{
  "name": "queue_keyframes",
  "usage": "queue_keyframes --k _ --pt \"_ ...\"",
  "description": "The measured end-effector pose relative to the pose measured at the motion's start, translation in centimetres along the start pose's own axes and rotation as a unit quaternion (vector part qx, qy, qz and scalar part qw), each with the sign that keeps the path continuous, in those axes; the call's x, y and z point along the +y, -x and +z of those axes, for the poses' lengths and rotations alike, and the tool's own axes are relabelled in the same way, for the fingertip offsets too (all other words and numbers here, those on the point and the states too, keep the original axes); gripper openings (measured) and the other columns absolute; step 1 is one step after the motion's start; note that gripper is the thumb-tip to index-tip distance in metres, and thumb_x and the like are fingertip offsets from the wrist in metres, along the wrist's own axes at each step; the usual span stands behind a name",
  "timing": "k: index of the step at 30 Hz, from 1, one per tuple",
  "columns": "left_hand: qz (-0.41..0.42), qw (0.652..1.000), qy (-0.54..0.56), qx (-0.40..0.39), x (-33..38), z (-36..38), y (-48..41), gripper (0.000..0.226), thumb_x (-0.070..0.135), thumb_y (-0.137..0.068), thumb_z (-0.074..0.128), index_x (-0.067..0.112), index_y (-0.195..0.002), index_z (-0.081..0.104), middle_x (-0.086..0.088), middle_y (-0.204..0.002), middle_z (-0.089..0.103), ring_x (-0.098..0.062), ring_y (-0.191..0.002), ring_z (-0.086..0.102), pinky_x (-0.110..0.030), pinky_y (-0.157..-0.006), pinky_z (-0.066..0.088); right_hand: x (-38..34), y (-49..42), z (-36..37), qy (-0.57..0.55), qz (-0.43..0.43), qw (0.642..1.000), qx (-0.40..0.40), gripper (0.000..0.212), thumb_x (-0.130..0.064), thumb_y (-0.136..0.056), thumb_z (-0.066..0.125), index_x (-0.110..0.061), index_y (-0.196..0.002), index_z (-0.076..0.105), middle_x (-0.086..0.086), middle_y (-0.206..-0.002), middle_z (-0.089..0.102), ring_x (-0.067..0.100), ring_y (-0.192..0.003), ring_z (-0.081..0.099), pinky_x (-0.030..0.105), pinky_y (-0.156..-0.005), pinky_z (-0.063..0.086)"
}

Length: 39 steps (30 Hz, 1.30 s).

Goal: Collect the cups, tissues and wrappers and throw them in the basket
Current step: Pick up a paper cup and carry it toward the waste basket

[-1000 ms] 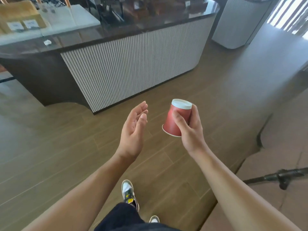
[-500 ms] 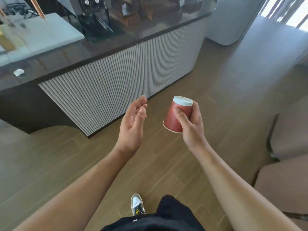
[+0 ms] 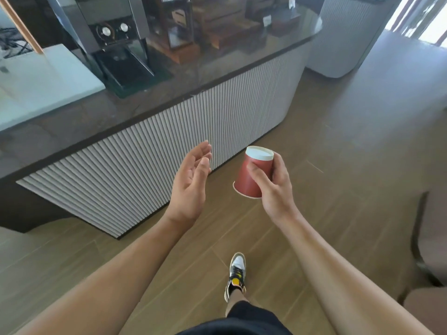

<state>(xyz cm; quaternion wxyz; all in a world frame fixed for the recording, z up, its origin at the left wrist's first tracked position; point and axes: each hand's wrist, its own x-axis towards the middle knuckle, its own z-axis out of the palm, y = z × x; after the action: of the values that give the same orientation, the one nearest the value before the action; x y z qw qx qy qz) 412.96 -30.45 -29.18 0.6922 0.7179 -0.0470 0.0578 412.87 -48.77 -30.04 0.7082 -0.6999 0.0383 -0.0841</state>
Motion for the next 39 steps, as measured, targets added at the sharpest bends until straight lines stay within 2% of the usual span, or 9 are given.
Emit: queue_keyframes --k 8,13,17,22,27,33,36,39 --pt "-0.014 0.999 -0.009 0.039 -1.1 3.5 -15.8 0.041 0.025 -0.113 0.041 0.016 -0.152 0.047 0.007 -0.15 0.056 -0.002 -0.137 0.055 -0.026 -0.114 0.047 -0.9 -18.7 0.0 0.004 0.003 0.999 -0.043 0.03 -0.034 -0.087 0.071 -0.028 -0.116 0.063 -0.019 -0.099 0.069 0.001 -0.095 0.066 0.02 -0.082 0.053" --pt "-0.022 0.997 -0.004 0.075 -2.5 3.1 -23.3 0.04 0.025 -0.113 0.04 0.016 -0.151 0.048 0.007 -0.149 0.056 -0.004 -0.136 0.055 -0.03 -0.116 0.047 -0.3 -26.5 1.5 0.022 0.006 0.997 -0.07 0.037 -0.035 -0.087 0.072 -0.026 -0.121 0.062 -0.007 -0.111 0.068 0.003 -0.1 0.066 0.018 -0.083 0.053" --pt "-0.024 0.995 -0.006 0.095 -4.3 2.2 -30.1 0.05 0.039 -0.106 0.042 0.018 -0.15 0.05 0.006 -0.148 0.057 -0.005 -0.137 0.056 -0.028 -0.11 0.051 0.9 -33.1 3.6 0.025 0.017 0.996 -0.081 0.034 -0.036 -0.085 0.073 -0.035 -0.117 0.06 -0.012 -0.11 0.067 0.003 -0.102 0.066 0.022 -0.085 0.054" --pt "-0.021 0.994 -0.012 0.102 -7.1 0.3 -39.0 0.039 0.024 -0.114 0.039 0.017 -0.151 0.048 0.007 -0.147 0.057 -0.004 -0.135 0.056 -0.022 -0.107 0.051 2.8 -41.3 8.0 0.04 0.008 0.994 -0.097 0.039 -0.036 -0.086 0.076 -0.033 -0.122 0.061 -0.015 -0.112 0.067 0.009 -0.106 0.065 0.026 -0.09 0.055" --pt "-0.027 0.995 -0.016 0.097 -8.3 -2.6 -48.1 0.039 0.018 -0.114 0.04 0.015 -0.152 0.048 0.002 -0.151 0.056 -0.005 -0.137 0.055 -0.026 -0.112 0.049 3.6 -49.8 12.9 0.063 0.01 0.992 -0.107 0.046 -0.036 -0.084 0.077 -0.032 -0.126 0.058 -0.019 -0.115 0.066 -0.004 -0.101 0.062 0.013 -0.084 0.049" --pt "-0.047 0.992 -0.024 0.114 -8.9 -6.3 -55.2 0.038 0.017 -0.114 0.04 0.014 -0.151 0.048 0.001 -0.152 0.054 -0.004 -0.136 0.054 -0.033 -0.118 0.042 5.0 -58.0 19.1 0.103 0.013 0.986 -0.128 0.058 -0.028 -0.086 0.083 -0.025 -0.136 0.052 -0.007 -0.127 0.063 0.004 -0.11 0.06 0.008 -0.086 0.047" --pt "-0.06 0.989 -0.027 0.135 -9.8 -7.8 -57.6 0.036 0.019 -0.114 0.041 0.019 -0.148 0.049 0.001 -0.151 0.055 -0.005 -0.137 0.054 -0.035 -0.118 0.043 6.1 -61.5 22.1 0.139 0.004 0.979 -0.149 0.065 -0.035 -0.081 0.082 -0.026 -0.136 0.05 -0.006 -0.132 0.057 0.008 -0.117 0.057 0.013 -0.092 0.048" --pt "-0.08 0.984 -0.031 0.159 -10.5 -9.0 -59.1 0.036 0.018 -0.114 0.041 0.021 -0.149 0.049 0.003 -0.151 0.056 -0.004 -0.137 0.054 -0.035 -0.119 0.043 7.3 -64.3 24.6 0.185 0.01 0.969 -0.161 0.066 -0.027 -0.084 0.085 -0.025 -0.139 0.049 -0.005 -0.134 0.047 0.013 -0.119 0.054 0.027 -0.104 0.049"
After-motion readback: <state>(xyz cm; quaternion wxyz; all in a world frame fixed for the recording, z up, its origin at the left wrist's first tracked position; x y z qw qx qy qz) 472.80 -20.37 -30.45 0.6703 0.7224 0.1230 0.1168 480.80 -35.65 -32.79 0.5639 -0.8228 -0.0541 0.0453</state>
